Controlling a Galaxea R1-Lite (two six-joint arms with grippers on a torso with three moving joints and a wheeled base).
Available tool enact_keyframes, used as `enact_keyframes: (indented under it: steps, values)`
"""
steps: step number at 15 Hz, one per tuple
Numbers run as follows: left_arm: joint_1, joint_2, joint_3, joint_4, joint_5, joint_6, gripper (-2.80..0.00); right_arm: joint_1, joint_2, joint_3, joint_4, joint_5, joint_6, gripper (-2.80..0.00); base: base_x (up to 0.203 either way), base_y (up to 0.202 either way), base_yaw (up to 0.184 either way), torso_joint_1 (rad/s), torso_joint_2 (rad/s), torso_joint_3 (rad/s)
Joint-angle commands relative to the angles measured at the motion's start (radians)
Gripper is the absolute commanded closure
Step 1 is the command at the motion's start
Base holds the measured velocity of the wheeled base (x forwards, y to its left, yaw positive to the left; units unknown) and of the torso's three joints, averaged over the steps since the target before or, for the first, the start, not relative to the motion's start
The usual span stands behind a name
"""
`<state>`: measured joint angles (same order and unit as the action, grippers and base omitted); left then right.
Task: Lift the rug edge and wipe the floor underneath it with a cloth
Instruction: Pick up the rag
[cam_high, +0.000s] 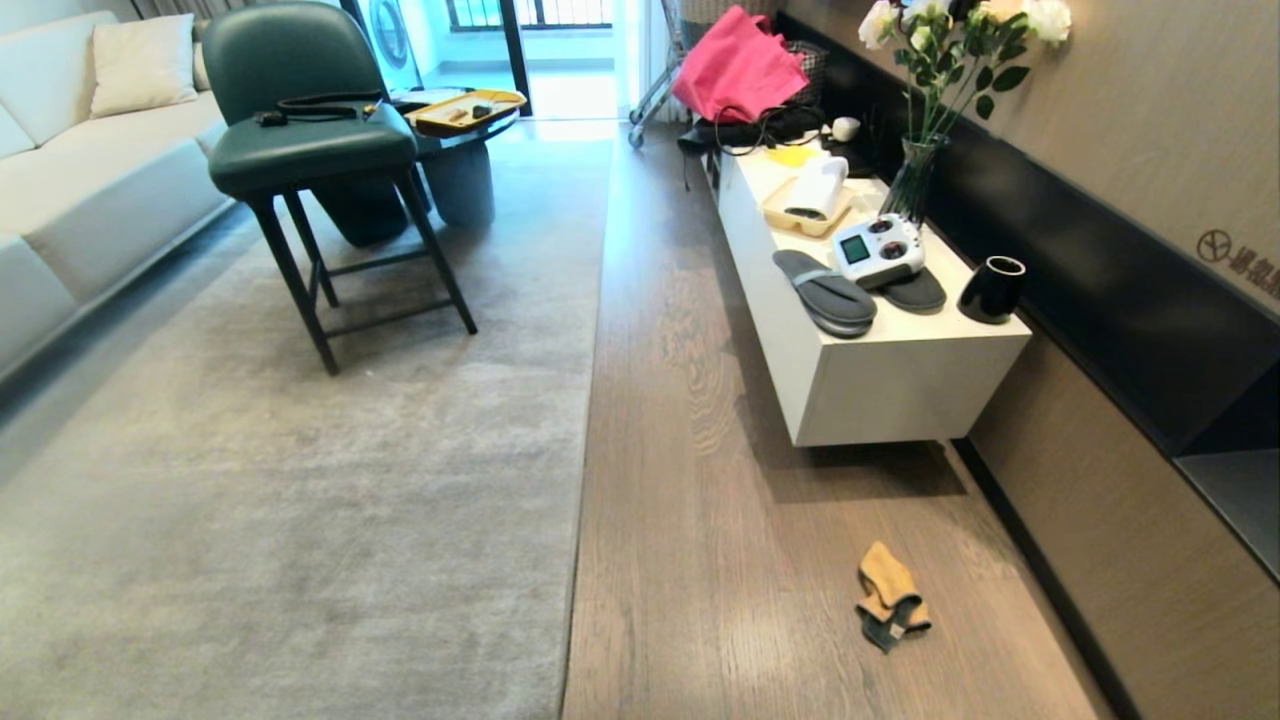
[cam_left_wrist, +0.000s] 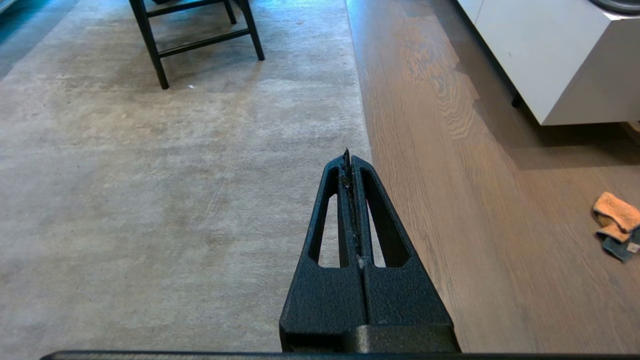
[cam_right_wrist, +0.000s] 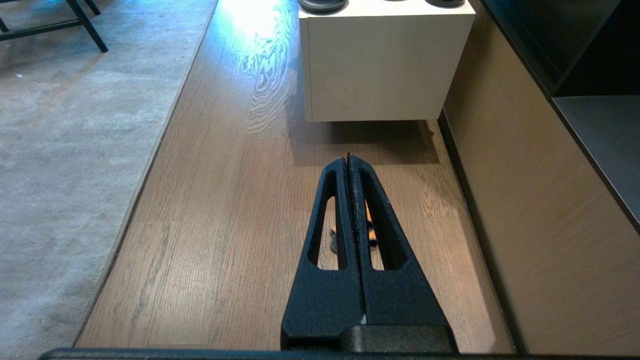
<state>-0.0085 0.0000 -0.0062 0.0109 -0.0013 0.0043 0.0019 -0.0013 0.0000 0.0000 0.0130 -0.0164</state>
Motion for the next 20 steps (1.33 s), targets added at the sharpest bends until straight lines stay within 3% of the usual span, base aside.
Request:
enact_keyframes:
  steps: [1,20]
  values:
    - [0.001,0.0,0.0,-0.002,0.0,0.0,0.0,0.001,0.001,0.0,0.0,0.001,0.0,0.0,0.0,0.0,0.0,0.002,0.01,0.025]
    - [0.001,0.0,-0.001,0.0,0.0,0.0,0.0,0.0,0.001,0.0,0.0,0.001,0.0,0.0,0.0,0.0,0.0,0.0,0.0,0.0]
